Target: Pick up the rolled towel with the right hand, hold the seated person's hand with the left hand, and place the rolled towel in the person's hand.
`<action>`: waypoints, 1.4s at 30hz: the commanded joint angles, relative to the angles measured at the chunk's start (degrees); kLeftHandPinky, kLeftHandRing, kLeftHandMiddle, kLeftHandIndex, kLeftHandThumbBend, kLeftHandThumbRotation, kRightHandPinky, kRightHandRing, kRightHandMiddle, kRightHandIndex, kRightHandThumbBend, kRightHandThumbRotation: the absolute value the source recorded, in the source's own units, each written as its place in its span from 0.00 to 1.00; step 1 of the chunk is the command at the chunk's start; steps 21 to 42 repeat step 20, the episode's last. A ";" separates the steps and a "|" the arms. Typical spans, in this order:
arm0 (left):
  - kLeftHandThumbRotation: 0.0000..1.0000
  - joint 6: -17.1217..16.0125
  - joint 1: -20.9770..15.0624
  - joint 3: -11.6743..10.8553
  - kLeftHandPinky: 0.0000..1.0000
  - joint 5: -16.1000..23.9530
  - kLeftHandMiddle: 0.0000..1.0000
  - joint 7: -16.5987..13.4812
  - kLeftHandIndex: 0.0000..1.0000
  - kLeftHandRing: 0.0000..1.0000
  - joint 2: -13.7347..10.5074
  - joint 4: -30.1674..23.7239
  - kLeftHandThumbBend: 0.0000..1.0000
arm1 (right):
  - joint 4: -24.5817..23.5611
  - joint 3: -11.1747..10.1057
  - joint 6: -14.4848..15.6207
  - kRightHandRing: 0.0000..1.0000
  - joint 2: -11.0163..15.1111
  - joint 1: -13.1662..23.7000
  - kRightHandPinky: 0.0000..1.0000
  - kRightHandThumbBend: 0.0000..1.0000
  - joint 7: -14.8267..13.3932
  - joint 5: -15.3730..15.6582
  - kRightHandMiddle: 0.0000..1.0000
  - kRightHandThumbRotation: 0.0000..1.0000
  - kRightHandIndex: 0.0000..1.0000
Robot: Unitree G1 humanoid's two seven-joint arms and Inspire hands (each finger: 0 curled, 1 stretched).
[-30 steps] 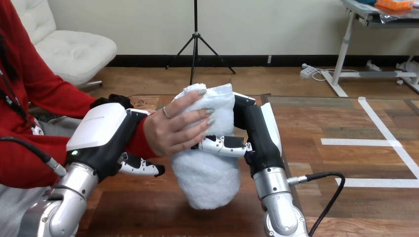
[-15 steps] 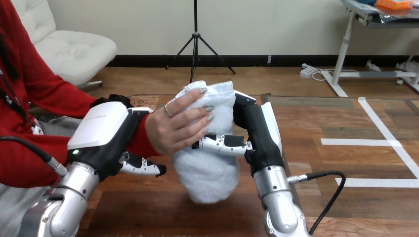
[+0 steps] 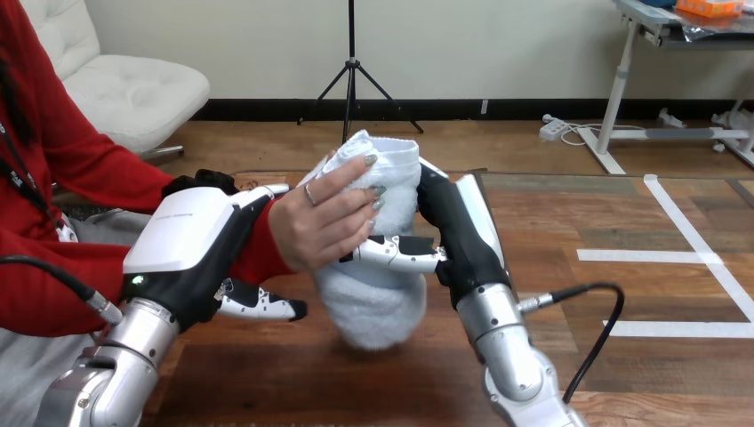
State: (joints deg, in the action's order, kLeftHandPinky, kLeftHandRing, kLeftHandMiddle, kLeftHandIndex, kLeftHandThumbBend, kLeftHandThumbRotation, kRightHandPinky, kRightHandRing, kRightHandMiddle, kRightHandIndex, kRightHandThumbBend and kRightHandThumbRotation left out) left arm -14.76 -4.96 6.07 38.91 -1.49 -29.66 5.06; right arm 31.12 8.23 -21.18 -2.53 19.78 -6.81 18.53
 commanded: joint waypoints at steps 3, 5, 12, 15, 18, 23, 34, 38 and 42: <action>0.41 -2.14 -3.04 1.91 0.92 1.47 0.91 -1.07 0.96 0.90 -0.66 -0.12 1.00 | -6.92 1.60 2.37 0.92 1.00 3.67 0.88 1.00 2.14 0.63 0.93 0.53 0.98; 0.43 -1.94 -2.94 1.96 0.94 1.94 0.93 -1.00 0.98 0.92 -0.78 -0.35 1.00 | -7.40 1.86 3.41 0.92 1.46 3.49 0.88 1.00 2.80 0.81 0.94 0.55 0.99; 0.51 -2.20 -2.59 1.74 0.99 1.75 0.98 -0.69 1.00 0.98 -0.71 -0.51 1.00 | -8.45 2.17 5.23 0.94 2.54 2.59 0.88 1.00 5.38 -0.38 0.97 0.64 1.00; 0.52 -1.77 -2.31 1.68 0.99 1.70 0.99 0.05 1.00 0.99 -0.79 -1.09 1.00 | -9.22 2.32 6.51 0.95 3.00 2.02 0.88 1.00 6.45 -0.68 0.98 0.66 1.00; 0.54 -1.84 -2.10 1.68 1.00 1.87 1.00 -0.09 1.00 1.00 -0.83 -1.24 1.00 | -9.06 2.25 6.45 0.97 3.54 1.63 0.89 1.00 7.67 -1.41 0.99 0.67 1.00; 0.54 -1.84 -1.91 1.63 1.00 1.80 1.00 0.05 1.00 1.00 -0.85 -1.42 1.00 | -8.93 2.26 6.43 0.98 3.92 1.36 0.91 1.00 8.07 -1.45 1.00 0.68 1.00; 0.54 -1.84 -1.91 1.63 1.00 1.80 1.00 0.05 1.00 1.00 -0.85 -1.42 1.00 | -8.93 2.26 6.43 0.98 3.92 1.36 0.91 1.00 8.07 -1.45 1.00 0.68 1.00; 0.54 -1.84 -1.91 1.63 1.00 1.80 1.00 0.05 1.00 1.00 -0.85 -1.42 1.00 | -8.93 2.26 6.43 0.98 3.92 1.36 0.91 1.00 8.07 -1.45 1.00 0.68 1.00; 0.54 -1.84 -1.91 1.63 1.00 1.80 1.00 0.05 1.00 1.00 -0.85 -1.42 1.00 | -8.93 2.26 6.43 0.98 3.92 1.36 0.91 1.00 8.07 -1.45 1.00 0.68 1.00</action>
